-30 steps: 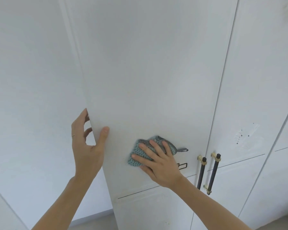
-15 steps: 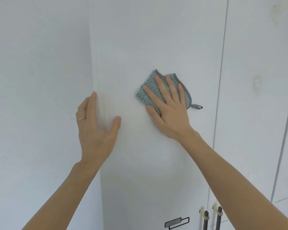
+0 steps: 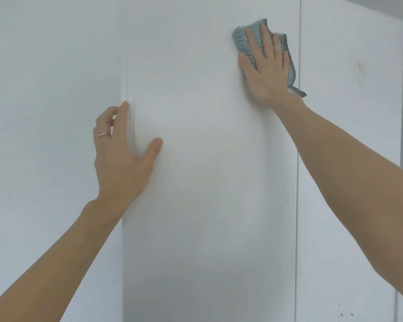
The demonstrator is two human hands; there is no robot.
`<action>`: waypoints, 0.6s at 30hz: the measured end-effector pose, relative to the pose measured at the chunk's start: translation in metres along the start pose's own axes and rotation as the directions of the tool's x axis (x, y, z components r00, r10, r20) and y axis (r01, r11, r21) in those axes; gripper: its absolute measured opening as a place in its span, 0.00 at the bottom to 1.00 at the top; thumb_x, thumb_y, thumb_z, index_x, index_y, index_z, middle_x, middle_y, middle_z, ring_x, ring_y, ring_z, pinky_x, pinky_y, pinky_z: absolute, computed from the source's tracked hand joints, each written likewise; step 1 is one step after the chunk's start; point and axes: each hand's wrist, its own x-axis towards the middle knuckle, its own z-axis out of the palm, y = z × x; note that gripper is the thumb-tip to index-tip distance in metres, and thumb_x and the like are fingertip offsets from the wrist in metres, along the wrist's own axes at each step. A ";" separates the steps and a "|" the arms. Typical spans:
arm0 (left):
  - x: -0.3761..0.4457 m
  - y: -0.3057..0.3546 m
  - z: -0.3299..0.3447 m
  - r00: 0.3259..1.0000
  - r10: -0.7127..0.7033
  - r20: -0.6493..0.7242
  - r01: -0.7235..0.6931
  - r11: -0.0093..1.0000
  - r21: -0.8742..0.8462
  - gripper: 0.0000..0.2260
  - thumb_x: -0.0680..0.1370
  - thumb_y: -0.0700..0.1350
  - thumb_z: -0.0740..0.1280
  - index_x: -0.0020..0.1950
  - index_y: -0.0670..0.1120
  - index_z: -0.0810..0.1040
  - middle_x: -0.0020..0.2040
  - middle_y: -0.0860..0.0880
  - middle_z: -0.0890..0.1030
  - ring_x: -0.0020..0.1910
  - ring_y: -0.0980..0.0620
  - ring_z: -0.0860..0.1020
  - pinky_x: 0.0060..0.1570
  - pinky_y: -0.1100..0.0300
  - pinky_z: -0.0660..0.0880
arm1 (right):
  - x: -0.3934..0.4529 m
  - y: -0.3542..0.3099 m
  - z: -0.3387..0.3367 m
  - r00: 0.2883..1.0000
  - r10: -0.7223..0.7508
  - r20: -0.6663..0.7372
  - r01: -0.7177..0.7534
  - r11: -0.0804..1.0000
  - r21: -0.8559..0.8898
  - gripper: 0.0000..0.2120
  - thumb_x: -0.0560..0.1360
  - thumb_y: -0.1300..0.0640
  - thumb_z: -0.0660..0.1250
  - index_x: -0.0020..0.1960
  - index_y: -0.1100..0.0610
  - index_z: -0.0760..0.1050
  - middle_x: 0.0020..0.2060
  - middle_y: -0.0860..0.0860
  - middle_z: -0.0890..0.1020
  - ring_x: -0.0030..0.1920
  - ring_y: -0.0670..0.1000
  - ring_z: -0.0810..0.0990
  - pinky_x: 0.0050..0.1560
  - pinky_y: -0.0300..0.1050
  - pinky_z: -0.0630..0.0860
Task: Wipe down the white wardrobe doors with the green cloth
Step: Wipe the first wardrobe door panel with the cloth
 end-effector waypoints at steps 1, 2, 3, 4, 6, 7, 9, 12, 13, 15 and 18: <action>0.001 0.001 0.001 1.000 -0.004 -0.003 0.004 1.000 -0.005 0.38 0.75 0.58 0.70 0.82 0.50 0.63 0.78 0.51 0.63 0.76 0.54 0.62 0.66 0.58 0.63 | 0.002 0.003 -0.002 1.000 0.001 0.000 -0.001 1.000 0.001 0.26 0.84 0.40 0.48 0.82 0.38 0.49 0.83 0.43 0.46 0.83 0.52 0.41 0.80 0.58 0.37; 0.001 0.000 0.001 1.000 -0.009 -0.005 0.009 1.000 -0.011 0.38 0.75 0.58 0.70 0.82 0.50 0.63 0.78 0.51 0.63 0.76 0.55 0.62 0.66 0.58 0.63 | 0.002 0.006 -0.003 1.000 0.003 0.002 -0.003 1.000 0.007 0.26 0.84 0.39 0.47 0.82 0.38 0.49 0.83 0.43 0.46 0.83 0.52 0.41 0.80 0.57 0.37; 0.000 0.000 0.001 1.000 -0.014 -0.004 0.014 1.000 -0.017 0.38 0.75 0.58 0.70 0.83 0.50 0.63 0.78 0.51 0.63 0.76 0.55 0.62 0.66 0.59 0.63 | 0.000 0.008 -0.003 1.000 0.008 0.002 -0.008 1.000 0.013 0.27 0.84 0.39 0.47 0.82 0.37 0.49 0.83 0.43 0.46 0.83 0.52 0.41 0.80 0.57 0.37; -0.002 0.000 0.001 1.000 -0.016 0.000 0.016 1.000 -0.022 0.38 0.75 0.57 0.70 0.83 0.50 0.63 0.78 0.51 0.62 0.77 0.54 0.62 0.66 0.59 0.63 | -0.004 0.010 -0.003 1.000 0.019 -0.001 -0.019 1.000 0.017 0.27 0.84 0.39 0.47 0.82 0.37 0.48 0.83 0.43 0.46 0.83 0.51 0.41 0.80 0.57 0.37; -0.005 -0.002 0.001 1.000 -0.014 0.009 0.015 0.999 -0.033 0.38 0.76 0.57 0.70 0.83 0.50 0.62 0.78 0.51 0.62 0.77 0.53 0.62 0.67 0.60 0.62 | -0.014 0.016 -0.001 0.998 0.055 -0.010 -0.054 0.998 0.028 0.27 0.84 0.39 0.47 0.82 0.37 0.48 0.83 0.43 0.45 0.83 0.51 0.40 0.80 0.57 0.37; -0.007 -0.004 0.000 1.000 -0.017 0.016 0.017 0.999 -0.045 0.38 0.76 0.56 0.70 0.83 0.49 0.62 0.78 0.51 0.63 0.77 0.53 0.62 0.67 0.61 0.62 | -0.022 0.020 0.000 0.997 0.075 -0.012 -0.075 0.997 0.032 0.27 0.84 0.39 0.47 0.82 0.37 0.47 0.83 0.43 0.45 0.83 0.51 0.40 0.80 0.57 0.37; -0.011 -0.007 -0.001 0.999 -0.020 0.027 0.022 0.997 -0.077 0.38 0.76 0.55 0.70 0.83 0.49 0.62 0.77 0.52 0.63 0.77 0.56 0.62 0.68 0.62 0.63 | -0.041 0.028 0.004 0.994 0.109 -0.018 -0.108 0.993 0.037 0.27 0.85 0.40 0.47 0.82 0.37 0.47 0.83 0.44 0.45 0.82 0.51 0.40 0.80 0.57 0.36; -0.020 -0.013 -0.003 0.999 -0.023 0.040 0.028 0.992 -0.120 0.38 0.77 0.53 0.72 0.84 0.48 0.61 0.76 0.55 0.62 0.75 0.62 0.62 0.71 0.56 0.68 | -0.082 0.039 0.014 0.991 0.131 -0.035 -0.129 0.991 0.043 0.27 0.85 0.41 0.47 0.82 0.39 0.47 0.83 0.45 0.45 0.83 0.51 0.41 0.80 0.57 0.36; -0.024 -0.015 -0.004 0.999 -0.024 0.043 0.029 0.992 -0.124 0.38 0.78 0.52 0.72 0.84 0.48 0.61 0.76 0.54 0.62 0.75 0.62 0.62 0.72 0.53 0.69 | -0.098 0.041 0.018 0.991 0.130 -0.040 -0.129 0.991 0.040 0.27 0.85 0.41 0.47 0.83 0.39 0.48 0.83 0.46 0.46 0.83 0.51 0.41 0.80 0.57 0.37; -0.038 -0.018 -0.006 0.998 -0.037 0.058 0.044 0.991 -0.124 0.38 0.79 0.50 0.74 0.84 0.46 0.60 0.78 0.50 0.62 0.78 0.57 0.62 0.74 0.48 0.69 | -0.142 0.047 0.029 0.990 0.128 -0.056 -0.127 0.992 0.026 0.27 0.85 0.41 0.47 0.83 0.41 0.48 0.83 0.48 0.47 0.83 0.53 0.42 0.81 0.58 0.39; -0.071 -0.022 -0.009 0.992 -0.087 0.096 0.099 0.987 -0.123 0.40 0.79 0.48 0.75 0.85 0.45 0.57 0.79 0.48 0.61 0.79 0.53 0.61 0.76 0.49 0.66 | -0.222 0.058 0.048 0.992 0.120 -0.050 -0.120 0.993 0.003 0.27 0.86 0.43 0.47 0.83 0.44 0.49 0.83 0.50 0.49 0.83 0.55 0.44 0.81 0.61 0.42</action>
